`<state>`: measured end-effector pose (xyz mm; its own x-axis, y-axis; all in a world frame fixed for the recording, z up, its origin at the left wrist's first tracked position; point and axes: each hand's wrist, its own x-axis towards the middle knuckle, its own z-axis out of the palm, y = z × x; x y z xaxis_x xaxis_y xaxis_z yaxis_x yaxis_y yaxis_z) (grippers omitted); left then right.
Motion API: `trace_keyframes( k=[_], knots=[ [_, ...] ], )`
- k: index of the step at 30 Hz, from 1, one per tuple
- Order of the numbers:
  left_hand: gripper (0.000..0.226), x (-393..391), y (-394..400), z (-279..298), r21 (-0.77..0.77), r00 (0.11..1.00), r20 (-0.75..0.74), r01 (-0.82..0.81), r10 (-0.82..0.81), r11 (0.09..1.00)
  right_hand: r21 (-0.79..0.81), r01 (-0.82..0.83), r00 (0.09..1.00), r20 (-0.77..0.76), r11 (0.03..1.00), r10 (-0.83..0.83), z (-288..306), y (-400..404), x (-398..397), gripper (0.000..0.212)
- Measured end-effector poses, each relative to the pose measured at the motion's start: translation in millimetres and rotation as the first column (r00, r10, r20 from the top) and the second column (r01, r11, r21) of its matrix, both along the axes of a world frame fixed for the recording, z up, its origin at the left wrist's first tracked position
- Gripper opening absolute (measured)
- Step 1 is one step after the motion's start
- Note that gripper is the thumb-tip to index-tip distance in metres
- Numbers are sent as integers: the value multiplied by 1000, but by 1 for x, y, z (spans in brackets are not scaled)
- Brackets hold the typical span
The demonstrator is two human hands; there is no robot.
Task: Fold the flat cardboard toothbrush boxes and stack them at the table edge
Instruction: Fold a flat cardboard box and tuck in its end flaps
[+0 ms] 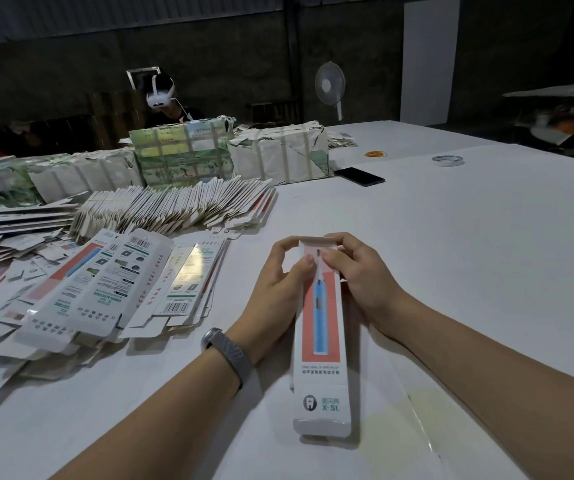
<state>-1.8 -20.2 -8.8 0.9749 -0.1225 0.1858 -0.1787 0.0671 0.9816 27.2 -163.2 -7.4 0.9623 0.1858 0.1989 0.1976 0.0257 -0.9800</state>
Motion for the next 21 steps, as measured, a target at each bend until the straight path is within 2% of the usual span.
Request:
trace_keyframes(
  k=[7,13,17,21],
  knots=[
    [17,2,1,-2,51,1000,-1,5,-5,999,-3,4,1000,13,1000,-4,-1,-4,0,15],
    [20,3,2,-3,71,1000,7,1,-1,997,35,-25,1000,19,999,25,-1,-5,0,27],
    [17,4,0,-5,118,1000,25,0,-3,993,100,-9,999,-30,995,12,2,-4,1,21],
    [18,3,-1,-5,134,998,53,6,-14,991,58,62,997,-45,996,-60,0,-5,5,21]
  ],
)
